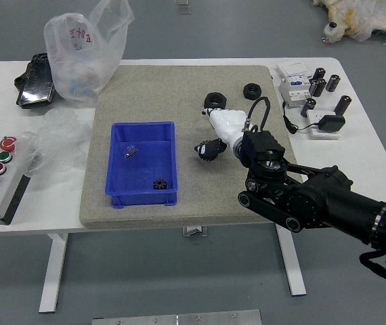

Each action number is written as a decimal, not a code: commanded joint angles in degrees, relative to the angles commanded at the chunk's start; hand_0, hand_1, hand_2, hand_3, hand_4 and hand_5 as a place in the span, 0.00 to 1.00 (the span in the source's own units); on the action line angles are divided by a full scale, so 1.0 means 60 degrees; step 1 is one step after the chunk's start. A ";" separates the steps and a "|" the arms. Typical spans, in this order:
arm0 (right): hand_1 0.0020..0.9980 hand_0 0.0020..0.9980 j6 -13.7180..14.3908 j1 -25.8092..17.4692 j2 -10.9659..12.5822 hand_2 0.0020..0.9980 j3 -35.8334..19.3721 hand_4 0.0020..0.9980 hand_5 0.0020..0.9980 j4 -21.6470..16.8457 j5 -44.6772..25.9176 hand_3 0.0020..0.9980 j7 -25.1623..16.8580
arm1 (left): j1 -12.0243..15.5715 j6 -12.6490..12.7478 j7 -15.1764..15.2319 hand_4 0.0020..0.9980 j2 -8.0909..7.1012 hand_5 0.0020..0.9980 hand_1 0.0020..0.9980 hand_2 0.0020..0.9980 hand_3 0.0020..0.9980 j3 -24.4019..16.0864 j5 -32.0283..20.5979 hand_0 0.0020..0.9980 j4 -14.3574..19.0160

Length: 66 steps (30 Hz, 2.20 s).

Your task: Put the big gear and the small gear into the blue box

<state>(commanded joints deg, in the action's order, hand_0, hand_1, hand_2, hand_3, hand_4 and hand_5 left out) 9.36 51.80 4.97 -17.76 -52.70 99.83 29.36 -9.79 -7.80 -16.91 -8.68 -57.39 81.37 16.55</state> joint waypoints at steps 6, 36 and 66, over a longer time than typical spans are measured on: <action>0.76 0.46 -0.0028 0.0068 -0.0074 0.75 0.0571 0.88 0.39 0.0373 -0.0431 0.82 0.0016 | -0.0007 0.0006 0.0008 0.71 -0.0015 0.54 0.54 0.55 0.69 -0.0002 0.0002 0.71 -0.0004; 0.50 0.39 0.1350 -0.0018 0.0370 0.33 0.0145 0.32 0.04 -0.0217 0.0090 0.43 -0.0484 | 0.0006 0.0042 0.0082 0.71 0.0017 0.54 0.54 0.55 0.69 0.0127 -0.0165 0.71 -0.0007; 0.73 0.45 0.0483 -0.0410 -0.0079 0.81 0.0816 0.38 0.20 -0.3490 0.1656 0.75 -0.0200 | 0.0046 0.0033 0.0045 0.71 0.0035 0.54 0.54 0.55 0.69 0.0111 -0.0170 0.71 0.0009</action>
<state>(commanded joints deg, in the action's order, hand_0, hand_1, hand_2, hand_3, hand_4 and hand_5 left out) 12.26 49.34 4.49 -12.86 -73.64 109.77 28.16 -9.51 -7.60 -16.64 -8.47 -56.73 80.35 16.60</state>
